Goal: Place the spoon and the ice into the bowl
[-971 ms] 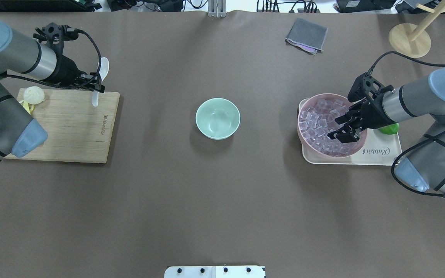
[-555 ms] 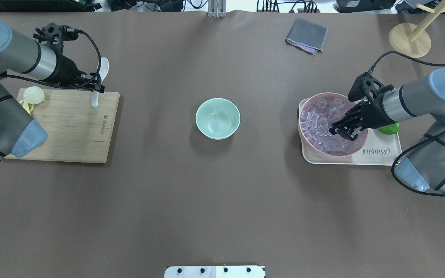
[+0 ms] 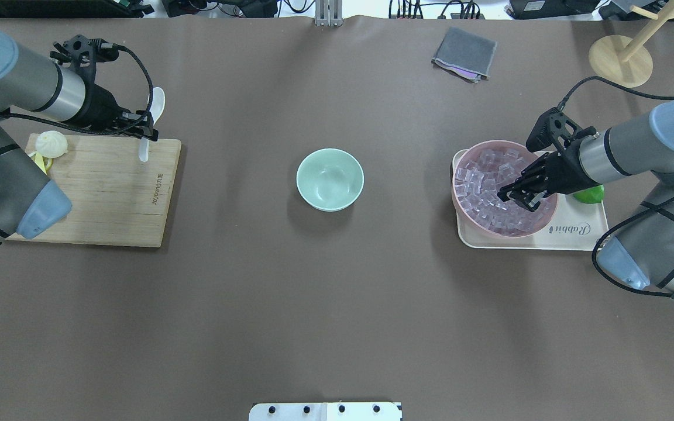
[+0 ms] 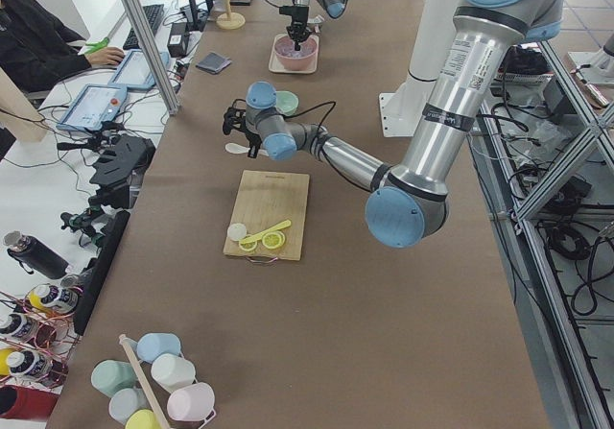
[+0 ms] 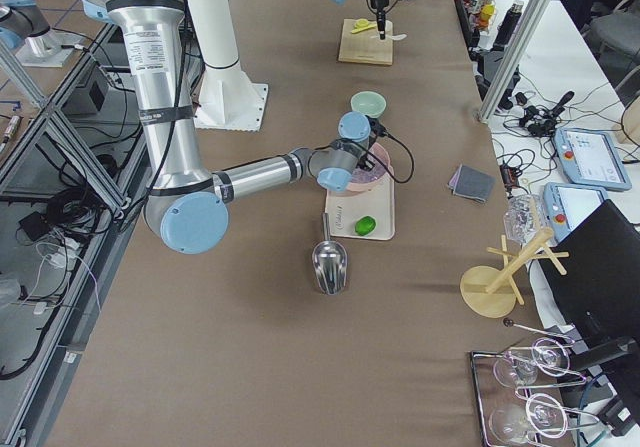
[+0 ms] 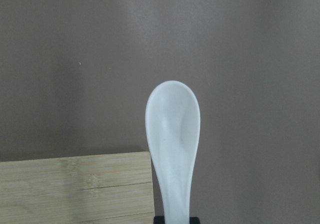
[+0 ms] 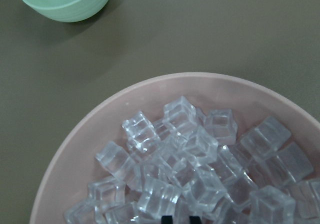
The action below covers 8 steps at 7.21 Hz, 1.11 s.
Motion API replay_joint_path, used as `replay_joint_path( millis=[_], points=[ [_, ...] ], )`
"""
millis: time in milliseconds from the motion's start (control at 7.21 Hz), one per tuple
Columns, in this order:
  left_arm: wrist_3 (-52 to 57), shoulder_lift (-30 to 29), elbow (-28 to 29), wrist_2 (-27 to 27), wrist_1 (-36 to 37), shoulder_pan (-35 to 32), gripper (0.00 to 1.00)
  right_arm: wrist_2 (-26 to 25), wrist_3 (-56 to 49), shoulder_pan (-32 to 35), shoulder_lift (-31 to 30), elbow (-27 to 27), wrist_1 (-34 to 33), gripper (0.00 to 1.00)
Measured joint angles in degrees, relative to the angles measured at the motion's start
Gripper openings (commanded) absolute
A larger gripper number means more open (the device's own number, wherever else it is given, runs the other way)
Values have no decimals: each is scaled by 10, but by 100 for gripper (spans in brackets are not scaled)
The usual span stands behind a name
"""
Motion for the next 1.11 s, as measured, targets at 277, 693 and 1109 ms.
replay_joint_path(
  millis=[277,693,1109],
  points=[
    [2,0,1,1,0,0,0,-2,2,-1,8,-2,0,69],
    [3,0,3,1,0,0,0,-14,2,-8,11,-4,1,67],
    [4,-1,5,1,0,0,0,-23,19,-19,15,-4,1,63]
  ],
)
